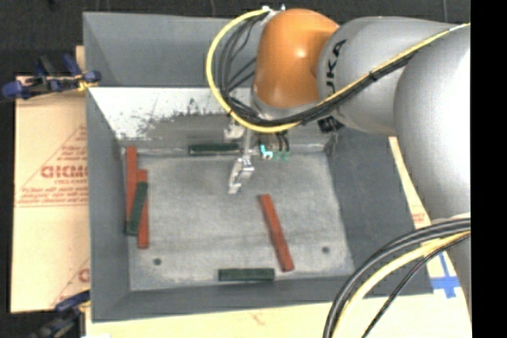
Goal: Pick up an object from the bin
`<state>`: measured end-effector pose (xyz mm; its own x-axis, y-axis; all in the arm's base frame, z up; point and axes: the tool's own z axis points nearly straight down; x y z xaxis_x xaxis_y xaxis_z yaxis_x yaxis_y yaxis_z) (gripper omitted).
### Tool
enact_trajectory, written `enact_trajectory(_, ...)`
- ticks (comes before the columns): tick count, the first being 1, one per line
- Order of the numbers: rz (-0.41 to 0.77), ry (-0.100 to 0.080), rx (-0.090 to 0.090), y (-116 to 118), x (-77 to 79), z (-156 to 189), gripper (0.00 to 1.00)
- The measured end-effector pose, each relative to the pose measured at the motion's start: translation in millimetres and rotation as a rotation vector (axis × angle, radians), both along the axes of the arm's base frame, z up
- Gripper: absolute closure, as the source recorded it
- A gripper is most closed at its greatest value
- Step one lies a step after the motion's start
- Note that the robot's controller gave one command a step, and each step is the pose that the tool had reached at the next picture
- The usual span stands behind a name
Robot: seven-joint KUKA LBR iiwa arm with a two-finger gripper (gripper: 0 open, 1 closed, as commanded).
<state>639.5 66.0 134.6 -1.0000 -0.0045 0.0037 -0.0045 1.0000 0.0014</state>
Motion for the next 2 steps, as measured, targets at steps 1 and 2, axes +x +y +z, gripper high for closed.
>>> enact_trajectory(1, -0.001, -0.006, 0.0, -0.2, 1.1, 4.7, 0.0)
enact_trajectory(2, -0.033, -0.012, -0.003, 32.3, 18.4, -52.2, 0.0)
